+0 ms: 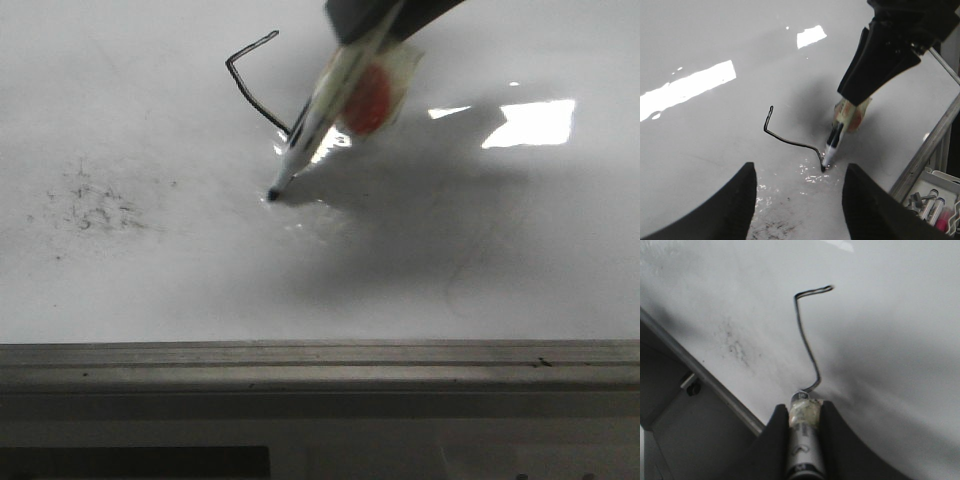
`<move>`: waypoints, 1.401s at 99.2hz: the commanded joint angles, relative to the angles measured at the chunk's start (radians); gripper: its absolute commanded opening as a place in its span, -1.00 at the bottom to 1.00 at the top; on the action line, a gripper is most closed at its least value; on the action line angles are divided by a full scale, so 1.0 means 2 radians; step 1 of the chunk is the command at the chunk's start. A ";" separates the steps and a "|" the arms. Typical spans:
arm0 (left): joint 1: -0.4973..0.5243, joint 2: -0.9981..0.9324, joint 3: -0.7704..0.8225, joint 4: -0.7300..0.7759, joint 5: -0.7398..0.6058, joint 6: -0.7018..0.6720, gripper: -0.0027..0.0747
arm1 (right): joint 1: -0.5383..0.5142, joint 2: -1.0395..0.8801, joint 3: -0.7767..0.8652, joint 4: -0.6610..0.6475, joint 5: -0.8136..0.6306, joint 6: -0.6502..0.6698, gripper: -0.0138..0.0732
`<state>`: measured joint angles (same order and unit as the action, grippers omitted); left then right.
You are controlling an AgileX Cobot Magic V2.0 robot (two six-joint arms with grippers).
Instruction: Write number 8 on whiteboard
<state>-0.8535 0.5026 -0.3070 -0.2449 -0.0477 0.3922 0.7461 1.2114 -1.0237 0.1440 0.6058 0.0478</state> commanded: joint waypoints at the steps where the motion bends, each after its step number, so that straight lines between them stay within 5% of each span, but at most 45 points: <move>1: 0.002 0.000 -0.017 -0.004 -0.036 -0.004 0.01 | 0.017 0.015 -0.008 -0.035 -0.079 -0.006 -0.82; 50: 0.002 0.000 -0.017 -0.004 -0.037 -0.004 0.01 | -0.060 -0.046 -0.009 -0.062 -0.133 0.012 -0.82; 102: -0.019 0.033 -0.017 0.004 -0.004 -0.004 0.01 | 0.057 -0.048 -0.008 -0.059 -0.093 0.011 -0.82; 139: -0.072 0.190 -0.017 0.028 -0.148 -0.004 0.01 | 0.112 -0.017 -0.007 -0.059 -0.068 0.048 -0.82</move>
<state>-0.9819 0.8248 -0.3070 -0.1902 -0.1796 0.3922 0.9633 1.1988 -1.0105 0.0349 0.5185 0.1222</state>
